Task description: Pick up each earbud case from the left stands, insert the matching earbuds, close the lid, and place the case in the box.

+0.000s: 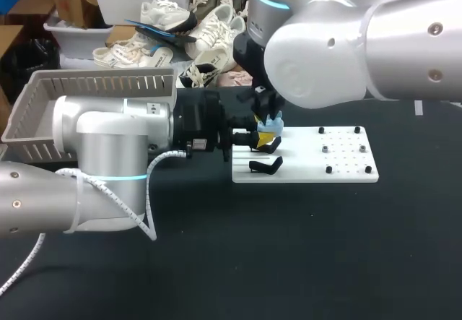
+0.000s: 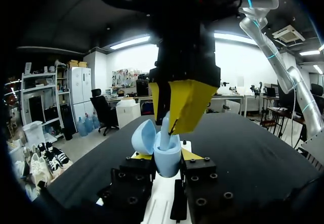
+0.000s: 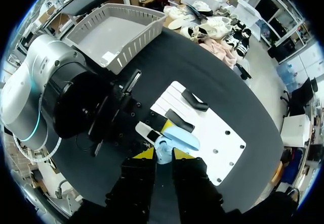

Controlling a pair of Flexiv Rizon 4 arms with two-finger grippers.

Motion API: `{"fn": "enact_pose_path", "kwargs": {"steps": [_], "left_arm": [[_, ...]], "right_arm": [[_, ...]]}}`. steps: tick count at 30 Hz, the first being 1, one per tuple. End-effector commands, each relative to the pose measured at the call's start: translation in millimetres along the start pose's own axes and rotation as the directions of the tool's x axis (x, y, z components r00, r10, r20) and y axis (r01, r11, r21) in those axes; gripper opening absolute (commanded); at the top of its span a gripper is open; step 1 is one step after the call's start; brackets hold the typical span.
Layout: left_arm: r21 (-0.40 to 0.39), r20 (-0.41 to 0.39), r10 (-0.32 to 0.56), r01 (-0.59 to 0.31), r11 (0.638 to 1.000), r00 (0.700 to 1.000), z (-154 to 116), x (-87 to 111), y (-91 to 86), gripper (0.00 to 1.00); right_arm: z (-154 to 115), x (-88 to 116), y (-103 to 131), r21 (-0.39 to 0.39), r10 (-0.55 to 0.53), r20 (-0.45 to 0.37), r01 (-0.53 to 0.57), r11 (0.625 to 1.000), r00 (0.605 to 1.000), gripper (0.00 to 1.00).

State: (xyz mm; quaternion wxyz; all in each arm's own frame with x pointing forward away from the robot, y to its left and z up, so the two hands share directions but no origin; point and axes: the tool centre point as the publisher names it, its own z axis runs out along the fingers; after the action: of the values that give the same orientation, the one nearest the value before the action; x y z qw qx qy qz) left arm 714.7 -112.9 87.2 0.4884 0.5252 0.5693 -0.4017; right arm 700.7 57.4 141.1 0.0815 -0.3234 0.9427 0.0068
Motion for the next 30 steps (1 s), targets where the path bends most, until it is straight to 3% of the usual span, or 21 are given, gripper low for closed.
{"fn": "enact_pose_path", "kwargs": {"steps": [1, 30], "left_arm": [[-0.007, 0.002, 0.001, -0.001, 1.000, 1.000, -0.2, 0.1, -1.8, 0.00], [-0.007, 0.002, 0.001, -0.001, 1.000, 1.000, -0.2, 0.1, -1.8, 0.00]], "right_arm": [[-0.1, 1.3, -0.7, 0.005, 0.005, 0.002, -0.005, 1.000, 1.000, 0.00], [-0.2, -1.5, -1.2, -0.001, 0.012, 0.006, -0.012, 1.000, 1.000, 0.00]]}}
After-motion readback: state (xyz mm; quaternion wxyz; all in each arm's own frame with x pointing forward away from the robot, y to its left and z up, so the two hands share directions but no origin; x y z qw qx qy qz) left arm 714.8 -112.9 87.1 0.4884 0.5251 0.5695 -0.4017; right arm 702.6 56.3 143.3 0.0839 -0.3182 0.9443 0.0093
